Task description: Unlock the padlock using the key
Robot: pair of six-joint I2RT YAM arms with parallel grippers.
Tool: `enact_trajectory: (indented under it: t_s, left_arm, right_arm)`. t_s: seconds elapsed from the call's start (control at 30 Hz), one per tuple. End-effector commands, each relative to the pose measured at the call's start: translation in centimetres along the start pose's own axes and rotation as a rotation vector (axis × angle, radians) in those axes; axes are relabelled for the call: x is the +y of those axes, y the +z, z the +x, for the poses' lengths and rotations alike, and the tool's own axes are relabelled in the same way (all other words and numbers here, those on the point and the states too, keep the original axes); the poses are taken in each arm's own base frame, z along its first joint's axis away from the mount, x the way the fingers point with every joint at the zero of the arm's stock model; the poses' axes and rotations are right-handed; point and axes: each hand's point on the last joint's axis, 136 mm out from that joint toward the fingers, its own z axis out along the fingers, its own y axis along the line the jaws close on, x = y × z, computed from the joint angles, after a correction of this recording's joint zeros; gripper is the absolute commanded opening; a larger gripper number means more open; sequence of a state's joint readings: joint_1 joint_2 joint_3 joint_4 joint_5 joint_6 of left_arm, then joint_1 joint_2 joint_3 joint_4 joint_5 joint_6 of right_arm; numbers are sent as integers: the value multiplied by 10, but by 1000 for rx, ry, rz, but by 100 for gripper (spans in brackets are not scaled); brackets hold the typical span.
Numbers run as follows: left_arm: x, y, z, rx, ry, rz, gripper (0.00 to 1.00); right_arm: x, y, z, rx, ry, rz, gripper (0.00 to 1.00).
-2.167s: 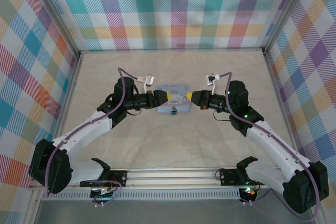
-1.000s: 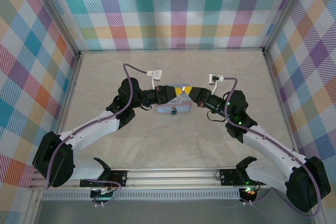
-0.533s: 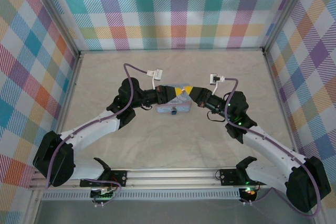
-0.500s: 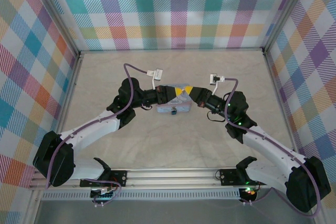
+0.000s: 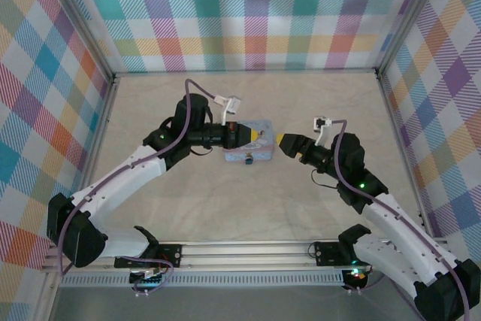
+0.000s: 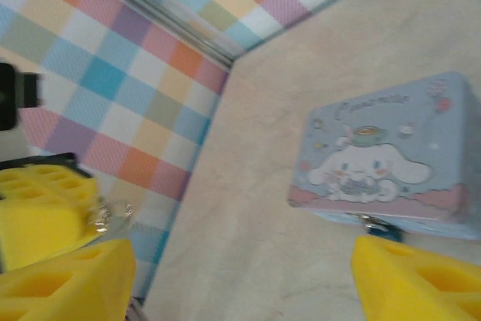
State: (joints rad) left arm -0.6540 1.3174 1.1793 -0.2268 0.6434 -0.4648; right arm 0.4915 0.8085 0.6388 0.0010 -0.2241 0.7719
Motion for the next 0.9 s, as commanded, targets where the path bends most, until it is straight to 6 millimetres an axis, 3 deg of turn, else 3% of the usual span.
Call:
enact_trajectory:
  t_s: [0.0,0.27,0.57,0.87]
  left_arm:
    - [19,-7,56,292,-22,-91,0]
    - [-5,-9,69,389,-9,65,0]
    - [-12,-8,66,373,2,109,0]
    - [-13,-9,63,354,12,103,0]
  right_arm:
    - [-11,0,20,184,-51,62,72]
    - [48,12,35,344,-66,-334,51]
    - [62,19,56,449,-57,-434,53]
    - [68,12,65,493,-75,-468,39]
